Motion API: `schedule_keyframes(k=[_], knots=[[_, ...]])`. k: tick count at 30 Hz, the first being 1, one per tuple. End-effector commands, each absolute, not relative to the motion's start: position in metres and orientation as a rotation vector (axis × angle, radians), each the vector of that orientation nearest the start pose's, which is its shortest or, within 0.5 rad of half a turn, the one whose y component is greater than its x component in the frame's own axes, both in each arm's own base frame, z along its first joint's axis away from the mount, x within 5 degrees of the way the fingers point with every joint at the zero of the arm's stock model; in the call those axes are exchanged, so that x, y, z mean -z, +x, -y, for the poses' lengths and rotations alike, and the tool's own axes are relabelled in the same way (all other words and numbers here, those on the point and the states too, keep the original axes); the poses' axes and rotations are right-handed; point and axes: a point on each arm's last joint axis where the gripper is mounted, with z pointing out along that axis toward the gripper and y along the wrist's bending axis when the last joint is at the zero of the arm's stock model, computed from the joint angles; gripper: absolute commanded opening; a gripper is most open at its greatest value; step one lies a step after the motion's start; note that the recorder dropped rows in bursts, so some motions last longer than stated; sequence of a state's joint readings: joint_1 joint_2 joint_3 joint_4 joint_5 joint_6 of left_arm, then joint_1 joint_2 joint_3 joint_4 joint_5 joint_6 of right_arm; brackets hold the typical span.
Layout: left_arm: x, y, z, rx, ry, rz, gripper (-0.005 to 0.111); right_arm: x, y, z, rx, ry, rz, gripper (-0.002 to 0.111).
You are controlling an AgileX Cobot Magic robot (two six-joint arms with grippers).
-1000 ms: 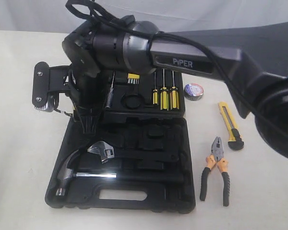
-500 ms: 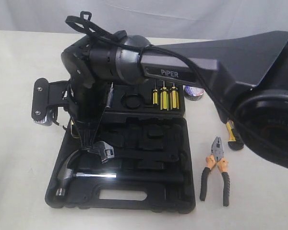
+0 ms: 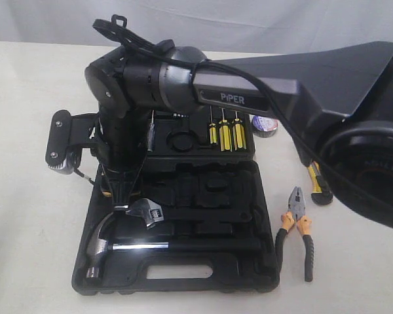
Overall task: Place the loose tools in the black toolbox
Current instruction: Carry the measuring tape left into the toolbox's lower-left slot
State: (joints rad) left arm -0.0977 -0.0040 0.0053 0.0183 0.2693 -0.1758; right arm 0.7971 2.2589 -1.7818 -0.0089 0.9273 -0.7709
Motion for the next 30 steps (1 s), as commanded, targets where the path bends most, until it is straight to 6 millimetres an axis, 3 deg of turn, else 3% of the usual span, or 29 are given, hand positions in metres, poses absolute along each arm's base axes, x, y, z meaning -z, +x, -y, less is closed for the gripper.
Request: schedule_keyframes(k=[1,10,16,20,22,27,30], knots=[[-0.189,0.055,0.005,0.187,-0.052,-1.755,0.000,-0.148,0.327,-0.332,-0.007,-2.058,-2.126,0.062],[-0.189,0.055,0.005,0.187,-0.052,-1.755,0.000,-0.158,0.326,-0.332,-0.020,-1.948,-2.210,0.068],[-0.189,0.055,0.005,0.187,-0.052,-1.755,0.000,-0.186,0.325,-0.330,-0.029,-1.890,-2.175,0.068],[-0.189,0.055,0.005,0.185,-0.051,-1.755,0.000,-0.208,0.328,-0.333,-0.061,-1.731,-2.235,0.066],[-0.189,0.055,0.005,0.185,-0.051,-1.755,0.000,-0.217,0.330,-0.335,-0.076,-1.667,-2.247,0.053],[-0.189,0.055,0.005,0.185,-0.051,-1.755,0.000,-0.220,0.332,-0.337,-0.105,-1.545,-2.308,0.002],[-0.189,0.055,0.005,0.185,-0.051,-1.755,0.000,-0.211,0.333,-0.338,-0.115,-1.481,-2.377,-0.001]])
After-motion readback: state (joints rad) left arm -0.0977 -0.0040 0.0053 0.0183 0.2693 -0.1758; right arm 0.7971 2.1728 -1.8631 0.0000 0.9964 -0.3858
